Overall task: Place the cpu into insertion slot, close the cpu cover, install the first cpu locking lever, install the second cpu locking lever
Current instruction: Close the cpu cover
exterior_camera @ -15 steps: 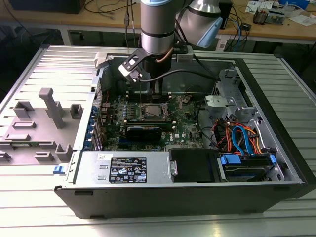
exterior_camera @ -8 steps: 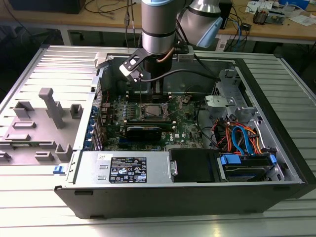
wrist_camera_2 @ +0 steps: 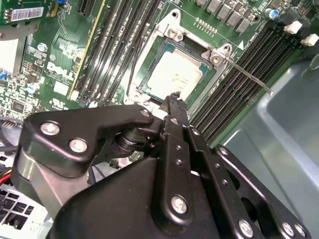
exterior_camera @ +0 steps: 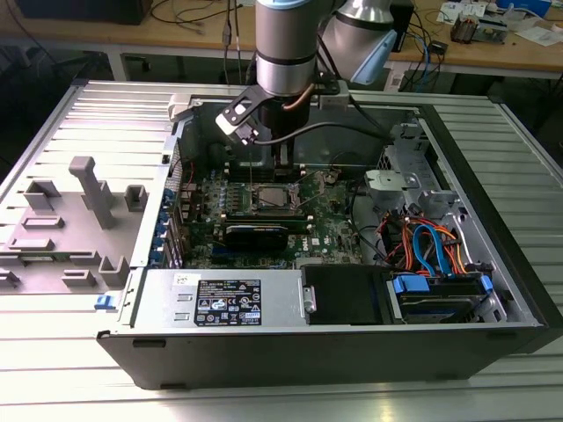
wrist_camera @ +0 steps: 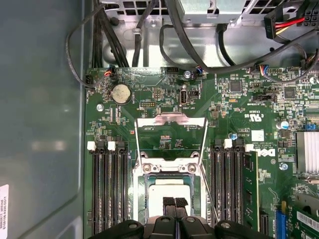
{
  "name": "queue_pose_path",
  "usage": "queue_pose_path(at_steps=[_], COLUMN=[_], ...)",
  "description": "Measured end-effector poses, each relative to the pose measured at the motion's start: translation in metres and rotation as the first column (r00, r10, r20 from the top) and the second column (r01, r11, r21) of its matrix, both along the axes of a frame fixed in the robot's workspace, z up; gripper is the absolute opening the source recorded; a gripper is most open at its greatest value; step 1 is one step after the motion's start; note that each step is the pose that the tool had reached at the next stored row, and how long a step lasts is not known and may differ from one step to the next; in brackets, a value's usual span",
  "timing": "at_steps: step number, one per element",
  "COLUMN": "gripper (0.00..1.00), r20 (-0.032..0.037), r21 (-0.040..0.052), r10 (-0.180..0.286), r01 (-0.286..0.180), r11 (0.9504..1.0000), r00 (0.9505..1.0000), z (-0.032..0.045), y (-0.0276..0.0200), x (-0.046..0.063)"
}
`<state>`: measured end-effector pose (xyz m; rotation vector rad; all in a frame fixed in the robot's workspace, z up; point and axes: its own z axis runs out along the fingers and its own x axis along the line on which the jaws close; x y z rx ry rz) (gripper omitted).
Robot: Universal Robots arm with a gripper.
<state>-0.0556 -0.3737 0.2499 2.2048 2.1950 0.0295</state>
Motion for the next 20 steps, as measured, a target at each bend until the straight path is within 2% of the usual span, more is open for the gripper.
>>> queue_pose_path(at_steps=[8,20], gripper=[0.11,0.11], r20=[-0.0033,-0.0033], r21=[0.0001,0.0000], r10=[0.000,0.000], r01=[0.000,0.000], r11=[1.0000,1.0000], r00=[1.0000,1.0000], z=[0.0003,0.0005], y=[-0.0001,0.0000], x=[0.015,0.016])
